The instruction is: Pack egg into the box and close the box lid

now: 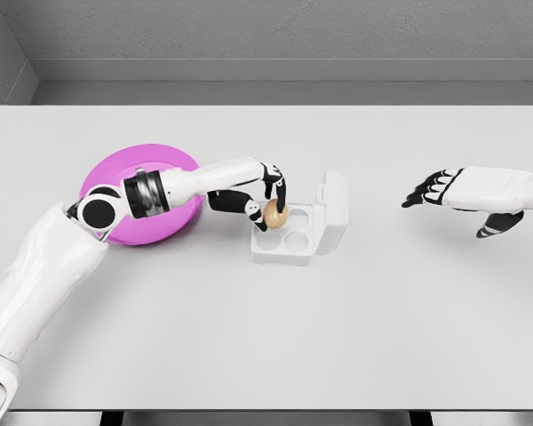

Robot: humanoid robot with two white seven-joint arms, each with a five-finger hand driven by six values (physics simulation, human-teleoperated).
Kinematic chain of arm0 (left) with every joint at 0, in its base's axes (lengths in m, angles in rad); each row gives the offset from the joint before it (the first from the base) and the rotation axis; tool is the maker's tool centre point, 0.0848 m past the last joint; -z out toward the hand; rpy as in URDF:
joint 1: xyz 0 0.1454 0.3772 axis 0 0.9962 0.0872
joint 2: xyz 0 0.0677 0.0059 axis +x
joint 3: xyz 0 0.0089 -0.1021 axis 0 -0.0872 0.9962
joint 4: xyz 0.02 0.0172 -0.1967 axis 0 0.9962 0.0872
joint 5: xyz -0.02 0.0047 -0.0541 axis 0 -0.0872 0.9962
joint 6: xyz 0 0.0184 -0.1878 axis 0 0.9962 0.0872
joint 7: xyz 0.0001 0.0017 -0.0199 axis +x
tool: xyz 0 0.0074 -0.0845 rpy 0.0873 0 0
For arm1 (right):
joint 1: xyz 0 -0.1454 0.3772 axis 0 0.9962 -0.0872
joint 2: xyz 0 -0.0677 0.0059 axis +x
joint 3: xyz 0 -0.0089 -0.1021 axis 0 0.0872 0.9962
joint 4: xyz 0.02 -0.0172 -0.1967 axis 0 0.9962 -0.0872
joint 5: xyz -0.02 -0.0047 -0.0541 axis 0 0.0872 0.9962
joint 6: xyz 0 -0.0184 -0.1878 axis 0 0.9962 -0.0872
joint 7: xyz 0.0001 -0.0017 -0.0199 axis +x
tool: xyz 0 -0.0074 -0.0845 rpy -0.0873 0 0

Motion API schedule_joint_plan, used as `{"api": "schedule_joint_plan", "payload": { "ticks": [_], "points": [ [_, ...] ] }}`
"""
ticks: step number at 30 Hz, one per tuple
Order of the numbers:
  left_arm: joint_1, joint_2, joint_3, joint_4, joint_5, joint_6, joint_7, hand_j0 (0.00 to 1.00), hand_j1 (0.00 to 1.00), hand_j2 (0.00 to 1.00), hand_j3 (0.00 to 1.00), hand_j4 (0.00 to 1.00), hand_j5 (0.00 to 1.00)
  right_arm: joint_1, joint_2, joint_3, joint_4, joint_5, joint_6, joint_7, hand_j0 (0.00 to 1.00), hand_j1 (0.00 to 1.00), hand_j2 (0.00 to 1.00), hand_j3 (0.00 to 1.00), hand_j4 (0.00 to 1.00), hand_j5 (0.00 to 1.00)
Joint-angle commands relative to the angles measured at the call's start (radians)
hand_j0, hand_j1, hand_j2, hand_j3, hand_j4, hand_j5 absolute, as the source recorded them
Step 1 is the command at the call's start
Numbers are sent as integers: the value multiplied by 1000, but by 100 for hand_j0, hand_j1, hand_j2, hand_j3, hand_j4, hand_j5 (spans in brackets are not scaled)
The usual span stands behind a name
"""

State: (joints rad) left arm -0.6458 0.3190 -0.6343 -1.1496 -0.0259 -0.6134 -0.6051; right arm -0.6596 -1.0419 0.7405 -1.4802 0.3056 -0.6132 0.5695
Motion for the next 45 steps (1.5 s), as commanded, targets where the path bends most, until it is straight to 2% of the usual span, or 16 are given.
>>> {"api": "schedule_joint_plan", "payload": {
  "ticks": [1,8,14,17,33,45],
  "points": [
    [0,-8,1,14,-2,3,1,29,29,29,29,29,29,0,-1,0,0,-5,2,0,100,100,100,100,100,100],
    [0,-20,1,30,-3,3,1,30,30,30,30,30,30,0,-3,0,0,-5,2,0,100,100,100,100,100,100],
    [0,-8,2,28,-3,3,1,48,48,48,48,48,48,0,-3,-1,0,-5,2,0,100,100,100,100,100,100],
    [0,-8,2,27,-3,3,1,52,52,52,52,52,52,0,-3,-1,0,-5,2,0,100,100,100,100,100,100],
    [14,0,10,11,3,3,2,52,52,52,52,52,52,0,-4,-1,0,-5,2,0,100,100,100,100,100,100],
    [44,60,13,-84,15,3,2,52,52,52,52,52,52,2,-4,-1,-2,-5,2,0,100,100,100,100,100,100]
  ]
}}
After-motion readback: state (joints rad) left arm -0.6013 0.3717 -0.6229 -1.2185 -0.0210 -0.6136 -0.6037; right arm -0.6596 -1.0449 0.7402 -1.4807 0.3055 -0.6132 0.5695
